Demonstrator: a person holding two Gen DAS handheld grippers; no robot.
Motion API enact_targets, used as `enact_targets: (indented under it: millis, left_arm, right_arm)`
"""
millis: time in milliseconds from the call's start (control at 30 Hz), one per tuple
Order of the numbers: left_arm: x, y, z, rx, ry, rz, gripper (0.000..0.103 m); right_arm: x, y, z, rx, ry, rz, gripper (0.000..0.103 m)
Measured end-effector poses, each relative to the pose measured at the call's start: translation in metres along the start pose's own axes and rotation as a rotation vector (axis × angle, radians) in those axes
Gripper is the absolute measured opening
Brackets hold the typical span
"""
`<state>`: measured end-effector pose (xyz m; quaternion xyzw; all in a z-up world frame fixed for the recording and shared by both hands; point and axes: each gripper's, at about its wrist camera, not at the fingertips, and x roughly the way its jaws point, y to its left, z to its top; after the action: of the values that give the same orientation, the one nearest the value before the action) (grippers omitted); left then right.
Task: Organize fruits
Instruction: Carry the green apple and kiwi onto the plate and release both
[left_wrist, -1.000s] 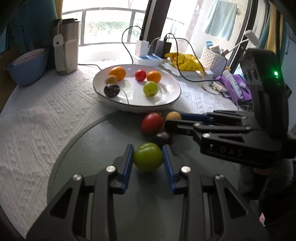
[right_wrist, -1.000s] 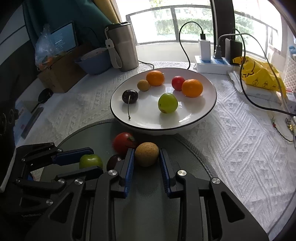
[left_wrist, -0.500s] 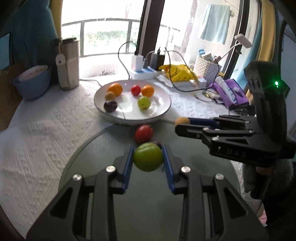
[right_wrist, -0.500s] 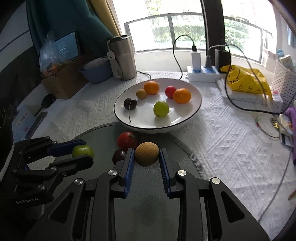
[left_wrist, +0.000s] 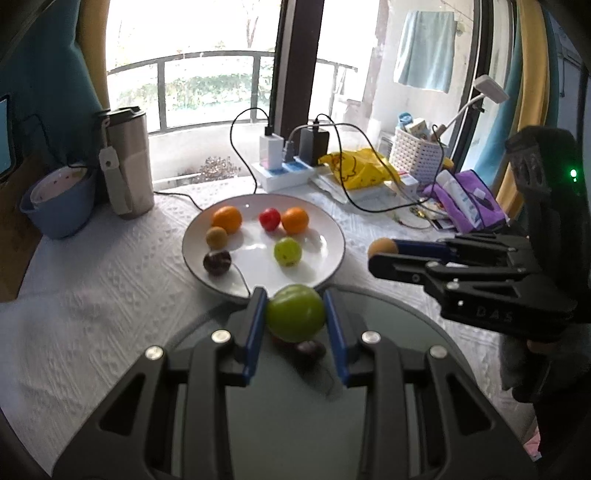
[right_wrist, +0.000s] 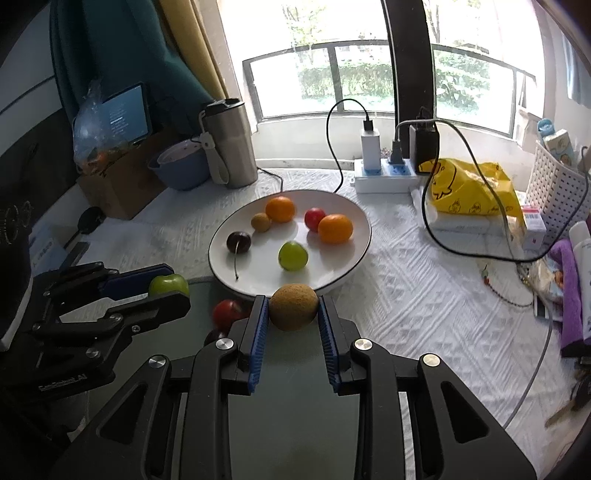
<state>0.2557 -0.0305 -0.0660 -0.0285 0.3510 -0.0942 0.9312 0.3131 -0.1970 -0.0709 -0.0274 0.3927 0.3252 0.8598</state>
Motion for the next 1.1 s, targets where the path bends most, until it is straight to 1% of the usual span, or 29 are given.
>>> enact_targets:
  millis: [200,633,933,1100]
  left_arm:
    - [0.020,0.006,0.013,0.023,0.005,0.019,0.033]
    - [0.062,0.028,0.031,0.021,0.029,0.038,0.033]
    - [0.085,0.042,0.038,0.005,0.046,0.020,0.033]
    - [0.092,0.047,0.037,-0.023,0.064,-0.011,0.033]
  right_arm:
    - [0.014,-0.008,0.012,0.002,0.002,-0.002,0.029]
    - [0.050,-0.020,0.025,-0.001,0.027,-0.015,0.029]
    - [0.073,-0.023,0.029,0.002,0.051,-0.041,0.029]
    - [0.081,-0.020,0.029,-0.011,0.059,-0.048,0.029]
